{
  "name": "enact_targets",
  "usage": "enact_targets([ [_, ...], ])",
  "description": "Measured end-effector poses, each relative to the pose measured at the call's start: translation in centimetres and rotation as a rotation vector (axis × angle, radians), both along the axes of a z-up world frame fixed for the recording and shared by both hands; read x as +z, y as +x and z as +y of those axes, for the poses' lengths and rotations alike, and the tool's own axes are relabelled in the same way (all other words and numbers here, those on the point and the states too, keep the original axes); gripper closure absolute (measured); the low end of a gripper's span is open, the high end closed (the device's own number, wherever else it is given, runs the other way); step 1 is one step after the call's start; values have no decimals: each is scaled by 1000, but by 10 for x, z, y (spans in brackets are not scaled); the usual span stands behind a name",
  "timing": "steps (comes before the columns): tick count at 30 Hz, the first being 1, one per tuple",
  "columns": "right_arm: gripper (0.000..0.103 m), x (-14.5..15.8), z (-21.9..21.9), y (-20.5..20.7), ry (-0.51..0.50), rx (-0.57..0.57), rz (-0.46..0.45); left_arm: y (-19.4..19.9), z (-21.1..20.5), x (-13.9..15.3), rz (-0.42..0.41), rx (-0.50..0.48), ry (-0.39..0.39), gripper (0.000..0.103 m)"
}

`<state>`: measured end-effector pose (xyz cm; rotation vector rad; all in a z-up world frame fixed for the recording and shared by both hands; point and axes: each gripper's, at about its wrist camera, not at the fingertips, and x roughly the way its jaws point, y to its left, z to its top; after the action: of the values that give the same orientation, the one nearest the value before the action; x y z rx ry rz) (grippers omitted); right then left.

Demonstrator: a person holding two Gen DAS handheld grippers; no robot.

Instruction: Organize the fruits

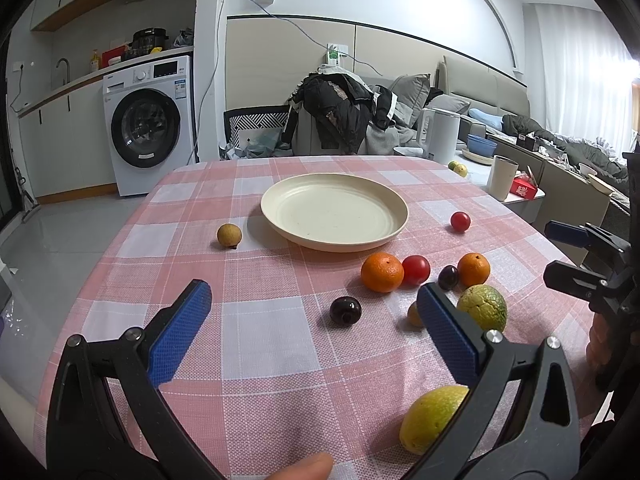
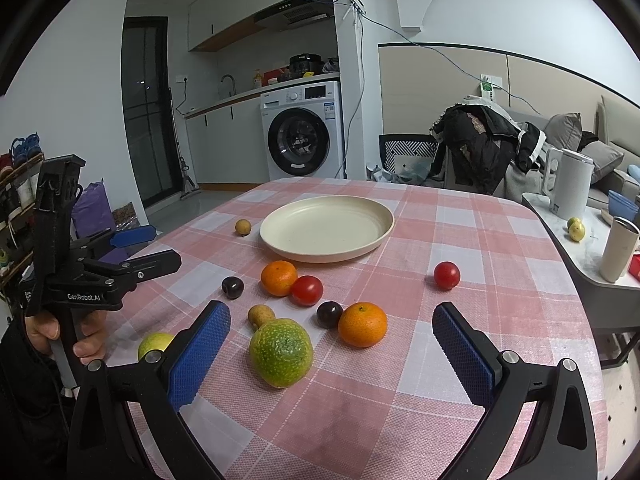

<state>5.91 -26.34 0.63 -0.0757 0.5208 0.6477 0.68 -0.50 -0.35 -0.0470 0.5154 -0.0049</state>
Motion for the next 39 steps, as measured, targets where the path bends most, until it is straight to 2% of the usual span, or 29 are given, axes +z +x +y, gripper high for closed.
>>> enact_targets([
  [11, 0, -1, 2, 3, 1, 0, 18, -5, -1, 2, -7, -18, -6, 1],
  [19, 0, -5, 5, 9, -20, -21, 50, -16, -3, 6, 8, -70, -18, 1],
  [31, 1, -26, 32, 24, -106, 54, 230, -30, -19, -5, 108, -215, 5, 1],
  [33, 3, -31, 38, 25, -109, 84, 260, -29, -23, -7, 127, -240, 6, 1],
  [35, 14, -36, 44, 26, -127, 97, 286, -29, -27, -10, 160, -282, -6, 3],
  [37, 21, -40, 48, 28, -141, 104, 315, -28, -32, -14, 184, -314, -7, 8],
  [39, 22, -43, 50, 30, -145, 113, 334, -28, -37, -17, 208, -335, 6, 12],
])
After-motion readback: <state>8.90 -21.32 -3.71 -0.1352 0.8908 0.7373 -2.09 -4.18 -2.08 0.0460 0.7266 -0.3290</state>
